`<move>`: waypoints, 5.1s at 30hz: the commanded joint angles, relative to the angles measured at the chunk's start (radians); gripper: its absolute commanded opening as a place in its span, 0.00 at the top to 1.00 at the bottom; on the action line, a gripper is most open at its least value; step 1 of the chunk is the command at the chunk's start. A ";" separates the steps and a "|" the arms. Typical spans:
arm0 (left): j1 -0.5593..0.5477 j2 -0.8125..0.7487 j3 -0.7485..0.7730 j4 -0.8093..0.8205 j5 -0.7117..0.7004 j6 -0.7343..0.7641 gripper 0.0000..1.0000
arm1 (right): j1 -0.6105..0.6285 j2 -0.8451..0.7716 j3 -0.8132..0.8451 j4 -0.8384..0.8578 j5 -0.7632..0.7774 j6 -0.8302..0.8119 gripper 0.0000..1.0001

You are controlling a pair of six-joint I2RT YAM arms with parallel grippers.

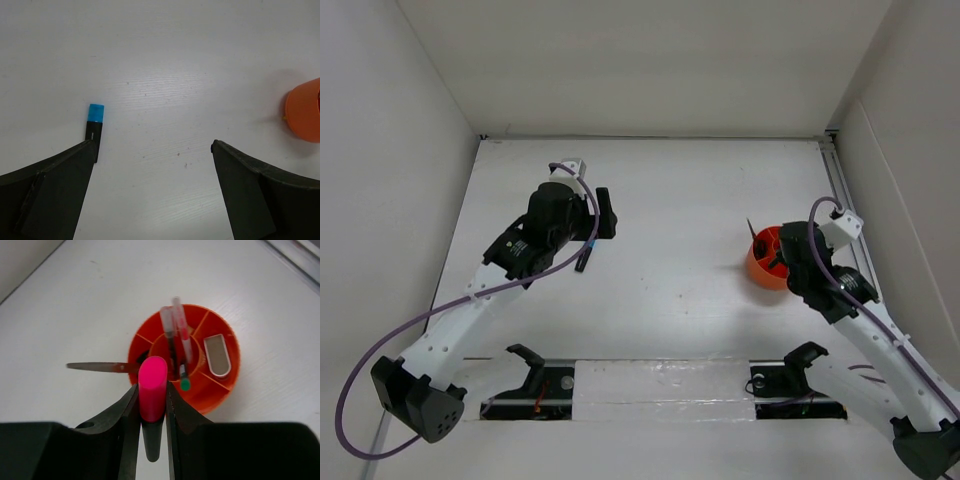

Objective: Sort the stationery into containers
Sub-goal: Place the stationery into the container

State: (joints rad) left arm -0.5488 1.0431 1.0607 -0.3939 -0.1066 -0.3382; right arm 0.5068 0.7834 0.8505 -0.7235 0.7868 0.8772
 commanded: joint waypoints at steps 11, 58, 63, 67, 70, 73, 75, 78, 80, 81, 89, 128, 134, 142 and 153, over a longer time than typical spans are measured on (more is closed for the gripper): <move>-0.002 -0.015 0.012 0.020 0.038 0.010 0.00 | -0.021 0.063 0.019 -0.161 0.172 0.137 1.00; -0.002 -0.025 -0.007 0.038 0.136 0.038 0.00 | 0.034 0.073 0.131 0.242 -0.316 -0.962 1.00; -0.002 -0.034 -0.007 0.038 0.127 0.038 0.00 | -0.014 0.042 0.082 0.286 -0.134 -0.610 1.00; -0.002 -0.034 -0.007 0.038 0.127 0.038 0.00 | -0.014 0.051 0.071 0.217 -0.063 -0.505 1.00; -0.002 -0.034 -0.007 0.038 0.127 0.038 0.00 | -0.004 0.040 0.041 0.251 -0.118 -0.587 1.00; -0.002 -0.034 -0.007 0.038 0.127 0.038 0.00 | 0.007 0.031 0.021 0.265 -0.120 -0.577 1.00; -0.002 -0.034 -0.007 0.038 0.127 0.038 0.00 | 0.007 0.022 0.021 0.247 -0.062 -0.525 1.00; -0.002 -0.034 -0.007 0.038 0.127 0.038 0.00 | 0.007 0.031 0.012 0.181 0.029 -0.382 1.00; -0.002 -0.034 -0.007 0.038 0.127 0.038 0.00 | 0.021 0.031 0.012 0.113 0.089 -0.220 1.00; -0.002 -0.034 -0.007 0.038 0.137 0.038 0.00 | 0.021 0.031 0.012 0.069 0.101 -0.193 1.00; -0.002 -0.034 -0.007 0.038 0.137 0.038 0.00 | 0.090 -0.013 0.002 -0.114 0.242 0.128 1.00; -0.002 -0.063 -0.028 0.047 0.174 0.047 0.00 | 0.118 0.093 -0.073 -0.625 0.322 1.480 1.00; -0.002 -0.063 -0.028 0.047 0.174 0.047 0.00 | 0.118 0.042 -0.107 -0.548 0.356 1.481 1.00; -0.002 -0.063 -0.028 0.047 0.183 0.047 0.00 | 0.118 0.020 -0.137 -0.467 0.387 1.481 1.00; -0.002 -0.063 -0.028 0.047 0.183 0.047 0.00 | 0.108 0.030 -0.156 -0.409 0.419 1.519 1.00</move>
State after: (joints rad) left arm -0.5488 1.0046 1.0401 -0.3847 0.0673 -0.3038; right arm 0.6231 0.7990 0.7033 -1.1660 1.1496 1.9690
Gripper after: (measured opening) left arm 0.997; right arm 0.277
